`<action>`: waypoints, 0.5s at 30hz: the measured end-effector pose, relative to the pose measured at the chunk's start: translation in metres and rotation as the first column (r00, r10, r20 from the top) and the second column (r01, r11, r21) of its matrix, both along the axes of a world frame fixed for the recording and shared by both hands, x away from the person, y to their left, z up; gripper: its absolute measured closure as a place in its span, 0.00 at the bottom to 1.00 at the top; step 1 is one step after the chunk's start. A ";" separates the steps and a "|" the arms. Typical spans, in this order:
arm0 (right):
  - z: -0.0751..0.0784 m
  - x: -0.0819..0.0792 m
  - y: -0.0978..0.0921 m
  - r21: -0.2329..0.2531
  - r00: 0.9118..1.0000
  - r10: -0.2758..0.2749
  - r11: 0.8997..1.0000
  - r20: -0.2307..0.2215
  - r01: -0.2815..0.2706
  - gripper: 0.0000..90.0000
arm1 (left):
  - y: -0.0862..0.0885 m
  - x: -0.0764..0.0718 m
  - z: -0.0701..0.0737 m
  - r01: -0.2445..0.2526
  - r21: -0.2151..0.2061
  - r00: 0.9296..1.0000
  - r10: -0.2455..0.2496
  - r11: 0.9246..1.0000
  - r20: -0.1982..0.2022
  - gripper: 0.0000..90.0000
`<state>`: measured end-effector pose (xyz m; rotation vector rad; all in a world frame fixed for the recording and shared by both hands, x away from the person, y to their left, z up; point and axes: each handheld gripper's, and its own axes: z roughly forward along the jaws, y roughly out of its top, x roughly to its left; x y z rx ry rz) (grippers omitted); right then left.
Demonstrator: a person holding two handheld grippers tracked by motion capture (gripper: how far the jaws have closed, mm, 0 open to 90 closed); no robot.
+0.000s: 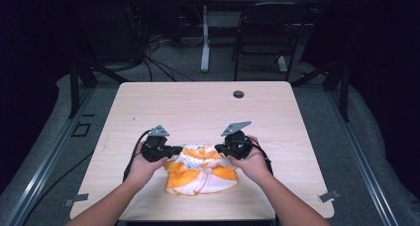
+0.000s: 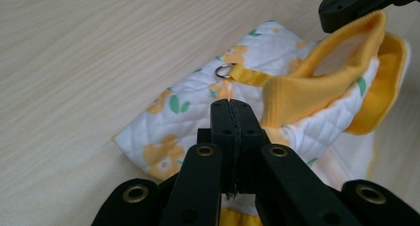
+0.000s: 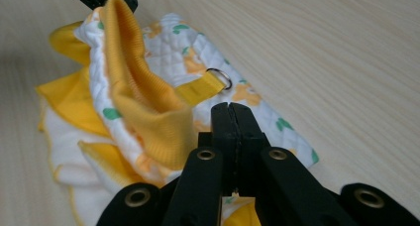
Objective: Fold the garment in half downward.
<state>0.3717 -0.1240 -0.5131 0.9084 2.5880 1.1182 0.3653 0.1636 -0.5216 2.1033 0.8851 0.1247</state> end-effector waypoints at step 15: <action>-0.025 -0.052 0.003 -0.017 0.995 0.093 0.995 -0.041 -0.093 1.00 | -0.002 -0.053 -0.024 0.072 0.023 0.997 -0.071 0.997 -0.023 1.00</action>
